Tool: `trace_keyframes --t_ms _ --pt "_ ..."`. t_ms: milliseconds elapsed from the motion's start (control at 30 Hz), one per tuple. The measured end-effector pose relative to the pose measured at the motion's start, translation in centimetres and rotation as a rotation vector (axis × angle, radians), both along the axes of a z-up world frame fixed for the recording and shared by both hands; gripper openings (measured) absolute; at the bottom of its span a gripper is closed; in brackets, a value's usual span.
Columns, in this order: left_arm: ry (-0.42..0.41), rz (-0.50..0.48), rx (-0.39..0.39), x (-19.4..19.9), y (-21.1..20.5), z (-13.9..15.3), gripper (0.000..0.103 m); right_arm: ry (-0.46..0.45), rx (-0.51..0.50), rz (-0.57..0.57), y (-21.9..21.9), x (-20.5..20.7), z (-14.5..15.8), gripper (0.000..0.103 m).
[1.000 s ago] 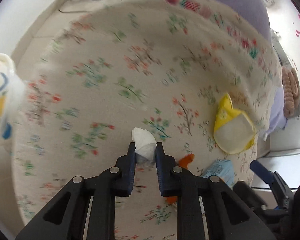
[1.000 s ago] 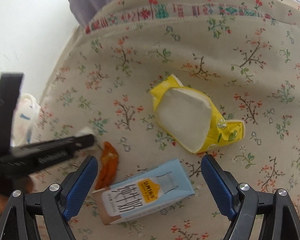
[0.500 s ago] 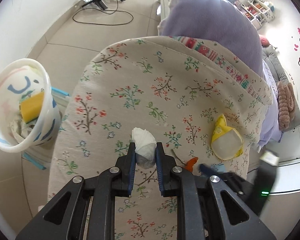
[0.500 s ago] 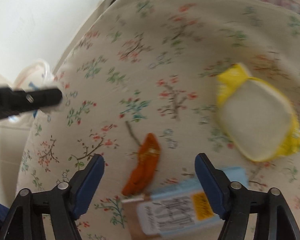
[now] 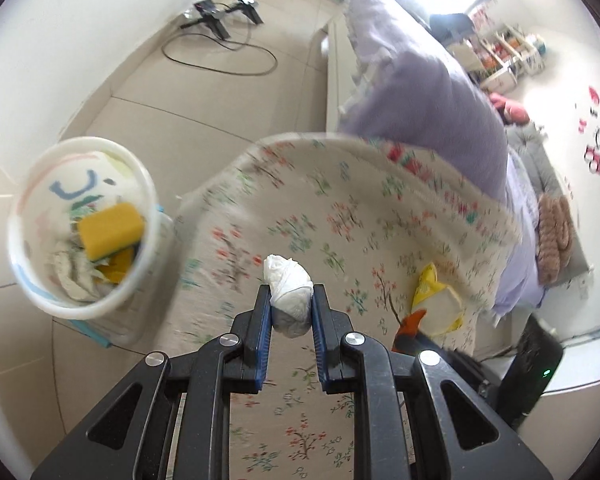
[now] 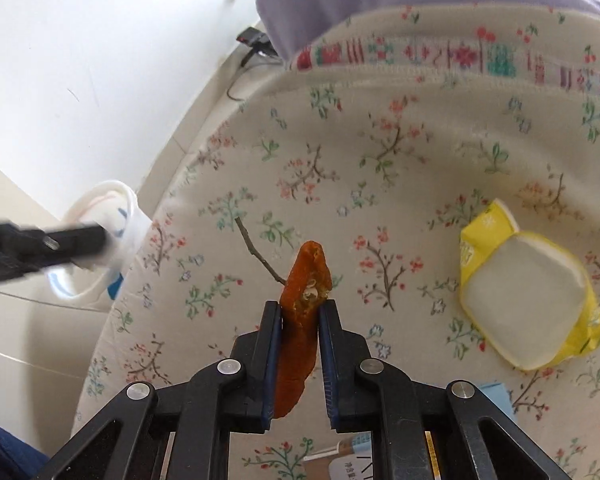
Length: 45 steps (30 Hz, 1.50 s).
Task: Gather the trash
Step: 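Carry the tissue ball and orange wrapper to the white bucket and release both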
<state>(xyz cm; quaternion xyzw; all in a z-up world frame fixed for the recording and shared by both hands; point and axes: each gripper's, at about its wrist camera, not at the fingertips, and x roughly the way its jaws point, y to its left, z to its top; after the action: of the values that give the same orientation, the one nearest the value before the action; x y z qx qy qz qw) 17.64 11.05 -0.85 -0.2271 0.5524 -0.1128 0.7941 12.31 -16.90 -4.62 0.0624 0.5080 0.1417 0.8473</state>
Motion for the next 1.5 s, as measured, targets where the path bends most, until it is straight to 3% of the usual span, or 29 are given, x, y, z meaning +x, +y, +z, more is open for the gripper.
trace_keyframes --t_ms 200,400,567,733,867,933,1000,1100,1400,1500 --pt "-0.06 0.172 0.005 -0.8 8.9 2.0 0.02 -0.012 0.047 0.02 1.3 0.1 0.3 0.016" --pt "0.059 0.266 0.033 -0.6 14.0 -1.6 0.02 -0.031 0.105 0.03 3.0 1.1 1.2 0.016" --pt "0.119 0.274 0.061 -0.3 15.2 -3.8 0.02 -0.014 0.163 0.063 7.0 2.4 0.8 0.017" --pt "0.128 0.283 0.054 -0.3 16.0 -4.4 0.022 0.005 0.227 0.089 12.0 3.8 0.1 0.017" --pt "0.159 0.331 0.004 0.0 17.2 -5.3 0.033 0.035 0.276 0.085 15.5 4.7 -1.0 0.017" --pt "0.165 0.342 -0.021 -0.1 17.4 -5.3 0.033 0.048 0.295 0.088 17.3 5.1 -1.4 0.017" --pt "0.147 0.349 -0.04 -0.2 17.6 -4.8 0.035 0.059 0.304 0.098 19.2 5.6 -1.9 0.017" --pt "0.1 0.357 0.003 -0.5 17.6 -3.5 0.046 0.064 0.31 0.108 21.2 5.9 -2.0 0.017" --pt "0.034 0.383 0.033 -1.7 18.5 -1.9 0.046 0.069 0.277 0.145 25.8 6.6 -3.4 0.02" --pt "0.033 0.381 0.009 -1.8 18.5 -1.9 0.046 0.073 0.246 0.19 27.2 6.3 -3.8 0.023"
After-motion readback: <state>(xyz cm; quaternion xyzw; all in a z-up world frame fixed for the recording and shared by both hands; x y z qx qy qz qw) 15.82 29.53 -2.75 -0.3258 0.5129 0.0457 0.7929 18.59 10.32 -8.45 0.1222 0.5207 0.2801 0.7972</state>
